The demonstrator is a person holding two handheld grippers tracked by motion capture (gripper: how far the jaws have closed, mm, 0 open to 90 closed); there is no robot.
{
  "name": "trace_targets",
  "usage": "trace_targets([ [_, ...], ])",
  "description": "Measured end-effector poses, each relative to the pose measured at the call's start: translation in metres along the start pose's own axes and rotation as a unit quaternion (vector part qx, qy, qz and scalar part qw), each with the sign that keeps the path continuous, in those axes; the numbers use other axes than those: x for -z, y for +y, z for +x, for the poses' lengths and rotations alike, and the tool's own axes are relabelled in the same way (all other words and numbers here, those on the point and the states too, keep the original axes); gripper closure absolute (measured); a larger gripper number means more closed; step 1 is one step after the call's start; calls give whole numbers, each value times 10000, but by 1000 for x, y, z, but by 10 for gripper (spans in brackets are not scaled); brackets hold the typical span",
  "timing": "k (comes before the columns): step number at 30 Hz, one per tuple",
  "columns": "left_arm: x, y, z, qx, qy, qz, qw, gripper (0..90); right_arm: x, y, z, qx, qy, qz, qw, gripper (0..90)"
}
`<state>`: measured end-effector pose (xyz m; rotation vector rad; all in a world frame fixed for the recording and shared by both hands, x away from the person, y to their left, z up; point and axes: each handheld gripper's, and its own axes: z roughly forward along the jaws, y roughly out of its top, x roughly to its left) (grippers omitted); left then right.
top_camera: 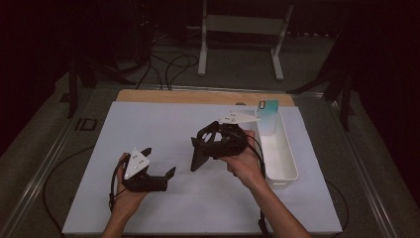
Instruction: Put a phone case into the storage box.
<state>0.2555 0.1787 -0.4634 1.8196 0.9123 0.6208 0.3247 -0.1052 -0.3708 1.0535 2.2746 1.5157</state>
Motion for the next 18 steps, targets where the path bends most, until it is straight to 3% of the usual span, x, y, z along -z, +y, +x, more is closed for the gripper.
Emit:
trace_targets([
  [5,11,-17,10,122,214,-85,9997,0,1,0,-2,-20,-34,-21,10000,136],
  [10,14,-30,14,221,273,-67,9994,0,1,1,-3,-29,-108,-35,9999,136],
  [18,12,-37,15,131,441,32,9989,0,3,8,-8,10,-335,-96,9994,136],
])
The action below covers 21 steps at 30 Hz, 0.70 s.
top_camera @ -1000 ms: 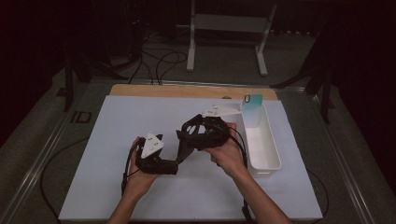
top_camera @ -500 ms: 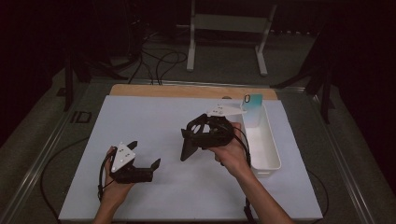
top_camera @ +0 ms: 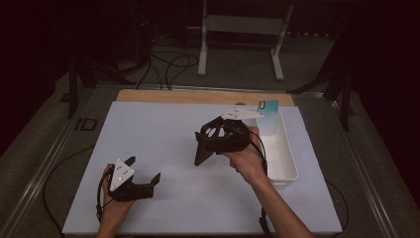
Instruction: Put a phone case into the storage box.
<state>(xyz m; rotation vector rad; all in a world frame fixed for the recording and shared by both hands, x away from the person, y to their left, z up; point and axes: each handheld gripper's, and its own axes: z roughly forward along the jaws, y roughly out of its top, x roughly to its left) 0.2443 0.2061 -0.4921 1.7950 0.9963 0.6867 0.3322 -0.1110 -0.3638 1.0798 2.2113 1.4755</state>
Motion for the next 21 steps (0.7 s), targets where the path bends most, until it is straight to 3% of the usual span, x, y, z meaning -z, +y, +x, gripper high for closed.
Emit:
trace_targets([
  [10,2,-2,6,136,109,-50,9998,0,6,9,-22,-97,-255,-77,9996,136],
  [21,2,-2,6,132,118,-64,9998,0,14,18,-44,-185,-570,-129,9981,136],
])
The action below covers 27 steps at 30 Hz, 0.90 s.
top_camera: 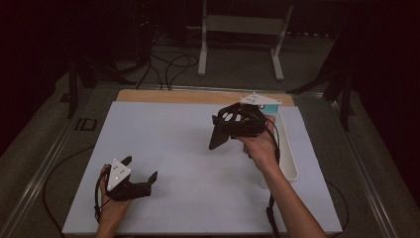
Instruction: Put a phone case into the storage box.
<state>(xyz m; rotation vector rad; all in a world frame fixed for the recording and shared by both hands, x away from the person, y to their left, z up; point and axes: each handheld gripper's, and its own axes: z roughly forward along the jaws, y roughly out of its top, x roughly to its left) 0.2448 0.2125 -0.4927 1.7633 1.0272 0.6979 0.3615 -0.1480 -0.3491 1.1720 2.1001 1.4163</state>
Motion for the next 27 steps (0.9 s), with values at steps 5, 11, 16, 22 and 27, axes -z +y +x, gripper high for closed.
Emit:
trace_targets([
  [5,0,0,0,-13,-1,-12,10000,0,2,3,-9,-41,-146,-23,9999,136],
  [11,0,0,-1,-1,3,-27,10000,0,3,7,-19,-81,-276,-23,9996,137],
  [16,1,0,-1,-8,2,-24,10000,0,5,11,-27,-77,-433,-27,9990,137],
  [22,1,0,-1,-4,17,-29,10000,0,7,16,-38,-113,-620,-68,9980,137],
  [27,1,0,-1,-8,21,-31,10000,0,10,19,-46,-94,-785,-76,9968,136],
])
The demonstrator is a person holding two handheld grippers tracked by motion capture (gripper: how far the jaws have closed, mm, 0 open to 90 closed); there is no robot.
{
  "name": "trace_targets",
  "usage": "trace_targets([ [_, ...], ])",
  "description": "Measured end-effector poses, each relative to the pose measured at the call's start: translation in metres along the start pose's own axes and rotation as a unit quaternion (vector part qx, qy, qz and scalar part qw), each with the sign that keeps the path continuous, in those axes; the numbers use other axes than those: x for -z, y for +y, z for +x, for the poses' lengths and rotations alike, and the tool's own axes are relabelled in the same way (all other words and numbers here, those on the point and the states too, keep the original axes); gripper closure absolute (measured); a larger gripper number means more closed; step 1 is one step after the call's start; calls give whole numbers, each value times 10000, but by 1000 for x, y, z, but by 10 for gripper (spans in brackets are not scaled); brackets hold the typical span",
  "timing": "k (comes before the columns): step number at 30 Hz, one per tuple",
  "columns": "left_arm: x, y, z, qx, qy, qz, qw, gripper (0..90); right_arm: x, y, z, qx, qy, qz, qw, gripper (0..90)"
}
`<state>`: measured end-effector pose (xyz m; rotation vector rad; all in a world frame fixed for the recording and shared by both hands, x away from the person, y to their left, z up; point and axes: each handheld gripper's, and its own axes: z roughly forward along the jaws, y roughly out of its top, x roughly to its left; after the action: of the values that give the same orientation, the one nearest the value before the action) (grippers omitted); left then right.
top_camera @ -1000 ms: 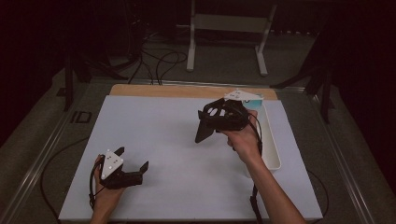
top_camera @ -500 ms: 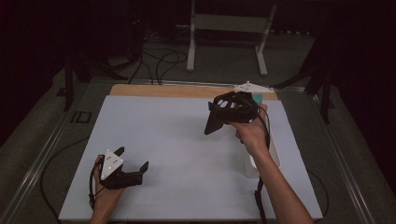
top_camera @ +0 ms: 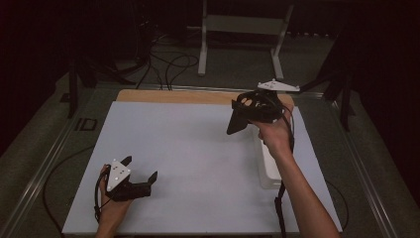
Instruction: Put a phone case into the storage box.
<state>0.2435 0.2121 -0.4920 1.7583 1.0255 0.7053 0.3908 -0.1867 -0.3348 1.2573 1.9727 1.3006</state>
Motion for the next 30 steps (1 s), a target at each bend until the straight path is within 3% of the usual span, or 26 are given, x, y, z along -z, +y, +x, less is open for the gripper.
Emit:
trace_targets([
  [30,0,0,-1,-19,-7,-17,10000,1,8,6,-46,-61,-782,32,9969,136],
])
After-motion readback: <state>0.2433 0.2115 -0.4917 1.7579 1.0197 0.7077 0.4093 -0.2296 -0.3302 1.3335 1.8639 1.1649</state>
